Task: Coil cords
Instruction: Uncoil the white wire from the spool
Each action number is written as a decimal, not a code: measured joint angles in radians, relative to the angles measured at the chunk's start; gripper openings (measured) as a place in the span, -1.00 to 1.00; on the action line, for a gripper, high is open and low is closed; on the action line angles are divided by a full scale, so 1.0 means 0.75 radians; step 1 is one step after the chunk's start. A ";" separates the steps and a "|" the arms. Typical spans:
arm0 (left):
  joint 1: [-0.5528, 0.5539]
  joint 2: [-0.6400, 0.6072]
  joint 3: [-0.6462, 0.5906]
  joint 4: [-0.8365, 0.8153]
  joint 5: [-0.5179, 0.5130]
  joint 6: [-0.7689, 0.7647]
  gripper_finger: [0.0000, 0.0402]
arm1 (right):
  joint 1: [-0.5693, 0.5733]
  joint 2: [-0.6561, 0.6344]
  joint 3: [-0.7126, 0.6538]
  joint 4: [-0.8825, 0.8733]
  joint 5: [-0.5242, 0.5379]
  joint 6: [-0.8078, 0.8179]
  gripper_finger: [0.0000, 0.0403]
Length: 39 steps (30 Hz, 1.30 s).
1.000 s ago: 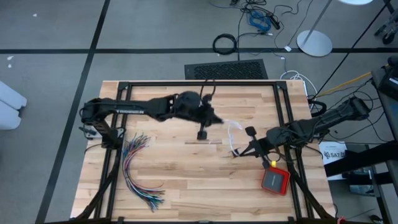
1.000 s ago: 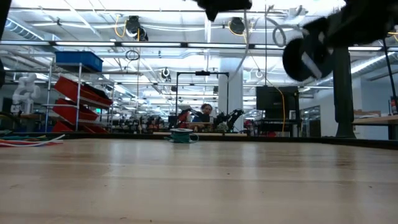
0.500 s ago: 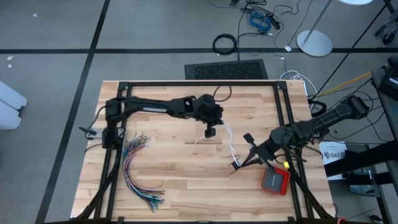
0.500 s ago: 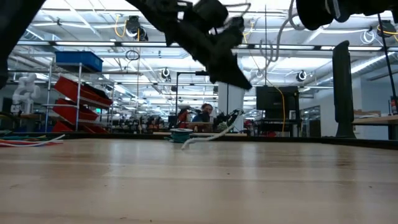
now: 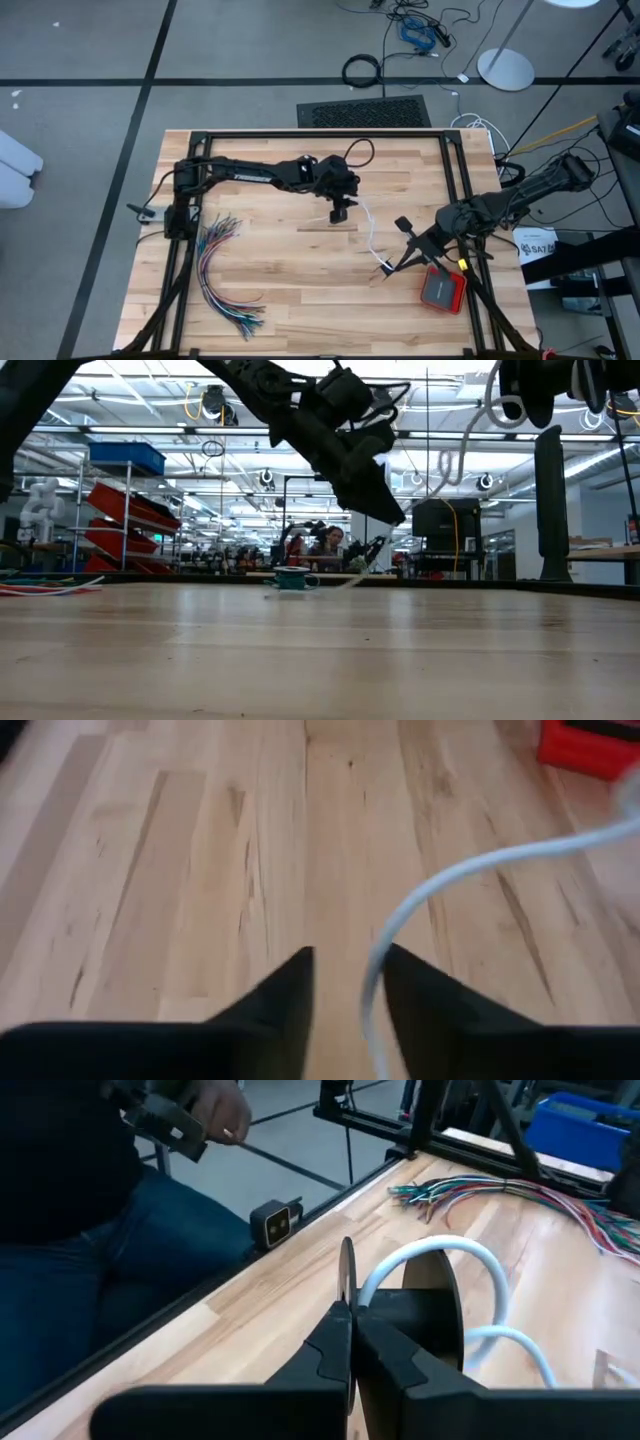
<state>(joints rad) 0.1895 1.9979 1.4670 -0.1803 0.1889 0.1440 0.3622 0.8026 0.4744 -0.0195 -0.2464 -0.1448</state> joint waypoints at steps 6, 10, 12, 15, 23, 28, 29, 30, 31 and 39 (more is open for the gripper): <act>-0.029 -0.076 0.000 -0.054 -0.038 0.059 0.13 | 0.000 -0.095 0.000 -0.068 0.021 0.003 -1.00; -0.082 -0.123 -0.001 -0.016 0.012 0.101 0.17 | 0.000 -0.150 0.000 -0.094 0.029 -0.003 -1.00; -0.112 -0.131 -0.001 0.018 0.138 0.098 0.17 | 0.000 -0.167 0.000 -0.094 0.046 -0.010 -1.00; -0.159 -0.132 -0.001 0.072 0.269 0.071 0.17 | -0.001 -0.175 0.000 -0.106 0.052 -0.018 -1.00; -0.257 -0.120 -0.001 0.206 0.399 -0.029 0.17 | -0.003 -0.174 0.000 -0.154 0.168 -0.002 -1.00; -0.319 -0.063 -0.001 0.270 0.376 -0.175 0.17 | -0.003 -0.174 0.000 -0.152 0.264 -0.003 -1.00; -0.323 -0.046 -0.001 0.280 0.368 -0.216 0.17 | -0.003 -0.174 0.000 -0.151 0.281 -0.005 -1.00; -0.326 -0.033 -0.001 0.278 0.352 -0.252 0.17 | -0.003 -0.174 0.000 -0.152 0.304 -0.008 -1.00; -0.328 -0.022 -0.001 0.263 0.341 -0.283 0.17 | -0.003 -0.174 0.000 -0.157 0.326 -0.010 -1.00; -0.353 0.042 -0.024 0.437 0.325 -0.429 0.17 | -0.003 -0.175 0.000 -0.168 0.451 -0.041 -1.00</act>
<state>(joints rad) -0.0753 2.0293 1.4487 0.1477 0.4323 -0.1774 0.3599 0.6712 0.4746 -0.1456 0.0918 -0.1754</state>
